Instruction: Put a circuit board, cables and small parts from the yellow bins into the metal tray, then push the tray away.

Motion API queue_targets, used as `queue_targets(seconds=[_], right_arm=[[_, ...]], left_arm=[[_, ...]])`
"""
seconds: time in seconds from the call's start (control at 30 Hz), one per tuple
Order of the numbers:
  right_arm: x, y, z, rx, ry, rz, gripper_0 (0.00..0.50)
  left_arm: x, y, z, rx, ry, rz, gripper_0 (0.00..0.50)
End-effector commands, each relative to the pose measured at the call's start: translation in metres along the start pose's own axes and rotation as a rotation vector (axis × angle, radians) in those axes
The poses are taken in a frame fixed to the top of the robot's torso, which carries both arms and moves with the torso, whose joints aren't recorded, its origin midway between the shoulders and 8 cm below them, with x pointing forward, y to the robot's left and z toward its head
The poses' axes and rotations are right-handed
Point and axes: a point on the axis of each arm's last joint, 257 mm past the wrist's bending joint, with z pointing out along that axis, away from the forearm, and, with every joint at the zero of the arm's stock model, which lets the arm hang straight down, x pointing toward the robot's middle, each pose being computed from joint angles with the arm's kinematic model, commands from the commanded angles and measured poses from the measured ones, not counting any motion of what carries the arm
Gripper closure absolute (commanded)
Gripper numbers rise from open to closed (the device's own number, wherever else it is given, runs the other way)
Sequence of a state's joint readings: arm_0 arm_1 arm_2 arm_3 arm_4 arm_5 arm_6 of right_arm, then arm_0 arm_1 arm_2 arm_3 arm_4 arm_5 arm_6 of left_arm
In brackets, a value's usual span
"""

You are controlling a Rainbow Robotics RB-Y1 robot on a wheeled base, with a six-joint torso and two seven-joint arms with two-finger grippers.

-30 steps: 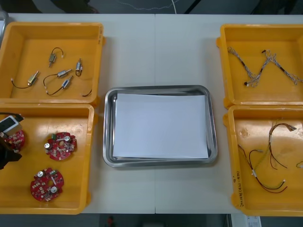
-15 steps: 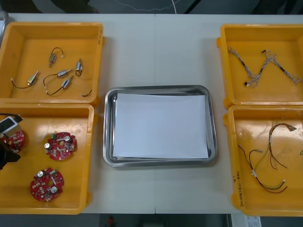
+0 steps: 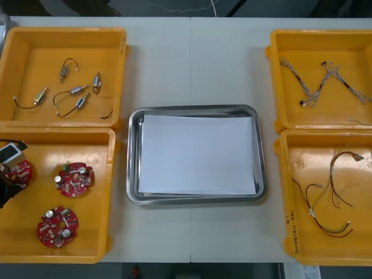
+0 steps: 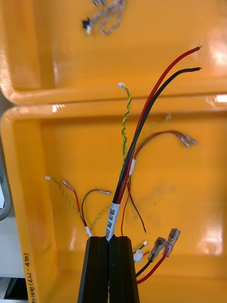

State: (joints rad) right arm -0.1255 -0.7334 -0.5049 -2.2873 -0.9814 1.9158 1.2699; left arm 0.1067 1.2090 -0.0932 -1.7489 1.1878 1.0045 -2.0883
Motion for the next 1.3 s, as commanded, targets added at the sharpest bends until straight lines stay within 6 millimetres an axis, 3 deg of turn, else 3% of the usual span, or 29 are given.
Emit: queue_targets(seconds=[0.03,0.33,0.43,0.73,0.9,1.1,1.3], right_arm=[[-0.026,0.012,-0.022,0.03,-0.067,-0.221,0.5],[-0.021,0.011,-0.023,0.036,-0.043,-0.401,0.5],[-0.016,0.011,-0.022,0.038,-0.025,-0.422,0.5],[0.007,0.038,-0.018,0.016,0.045,-0.585,0.5],[0.015,0.049,-0.015,0.002,0.056,-0.628,0.5],[0.022,0.055,-0.012,-0.02,0.076,-0.649,0.5],[0.022,0.055,-0.012,-0.02,0.076,-0.652,0.5]], left_arm=[[0.0,0.015,-0.007,-0.034,0.019,0.211,0.5],[-0.006,0.008,-0.016,-0.013,0.025,0.215,0.5],[-0.013,0.01,-0.03,-0.012,0.037,0.217,0.5],[-0.032,0.011,-0.079,-0.022,0.076,0.253,0.5],[-0.045,-0.001,-0.099,-0.024,0.084,0.266,0.5],[-0.067,-0.031,-0.124,-0.034,0.113,0.254,0.5],[-0.082,-0.051,-0.138,-0.031,0.114,0.237,0.5]])
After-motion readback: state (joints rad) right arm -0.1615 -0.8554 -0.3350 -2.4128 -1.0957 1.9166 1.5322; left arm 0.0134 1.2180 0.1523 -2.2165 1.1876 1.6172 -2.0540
